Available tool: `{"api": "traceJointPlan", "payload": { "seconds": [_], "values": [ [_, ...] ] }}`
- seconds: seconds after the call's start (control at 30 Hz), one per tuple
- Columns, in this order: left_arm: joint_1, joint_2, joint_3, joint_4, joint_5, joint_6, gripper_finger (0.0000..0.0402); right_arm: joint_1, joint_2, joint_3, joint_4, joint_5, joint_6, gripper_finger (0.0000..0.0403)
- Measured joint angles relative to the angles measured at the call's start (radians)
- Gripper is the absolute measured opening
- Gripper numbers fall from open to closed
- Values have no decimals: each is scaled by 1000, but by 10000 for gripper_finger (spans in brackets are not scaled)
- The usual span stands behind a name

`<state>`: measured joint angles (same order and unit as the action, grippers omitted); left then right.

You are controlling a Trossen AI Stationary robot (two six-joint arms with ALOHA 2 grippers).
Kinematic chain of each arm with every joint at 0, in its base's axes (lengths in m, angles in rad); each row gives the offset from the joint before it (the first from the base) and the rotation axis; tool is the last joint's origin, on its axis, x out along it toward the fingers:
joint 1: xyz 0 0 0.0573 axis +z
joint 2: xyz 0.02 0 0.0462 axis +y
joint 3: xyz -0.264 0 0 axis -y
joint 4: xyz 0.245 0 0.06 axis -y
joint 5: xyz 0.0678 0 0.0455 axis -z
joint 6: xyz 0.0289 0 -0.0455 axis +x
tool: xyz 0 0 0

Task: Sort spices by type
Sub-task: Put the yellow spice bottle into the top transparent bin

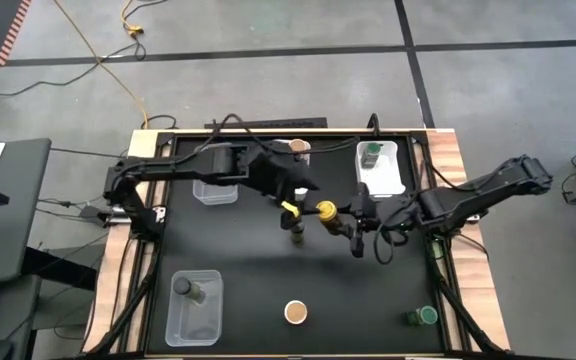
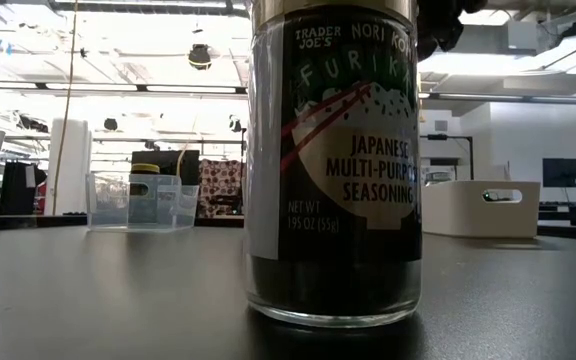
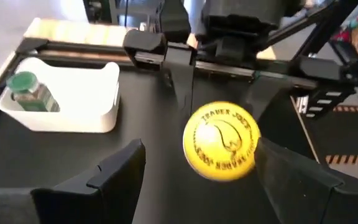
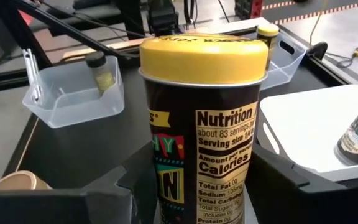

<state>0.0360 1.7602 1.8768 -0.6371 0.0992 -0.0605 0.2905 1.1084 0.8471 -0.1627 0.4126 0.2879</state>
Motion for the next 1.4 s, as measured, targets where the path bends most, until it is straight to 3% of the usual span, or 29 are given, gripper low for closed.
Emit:
{"api": "traceJointPlan", "payload": {
  "seconds": [0.37,1.1,1.4],
  "values": [
    [8,142,231,-189,16,39,286,0,5,-1,5,-5,-7,221],
    [12,133,234,-160,-14,-10,288,-1,4,1,9,-5,-8,221],
    [4,133,234,-160,-14,11,353,-3,4,1,6,-5,-8,221]
  ]
}}
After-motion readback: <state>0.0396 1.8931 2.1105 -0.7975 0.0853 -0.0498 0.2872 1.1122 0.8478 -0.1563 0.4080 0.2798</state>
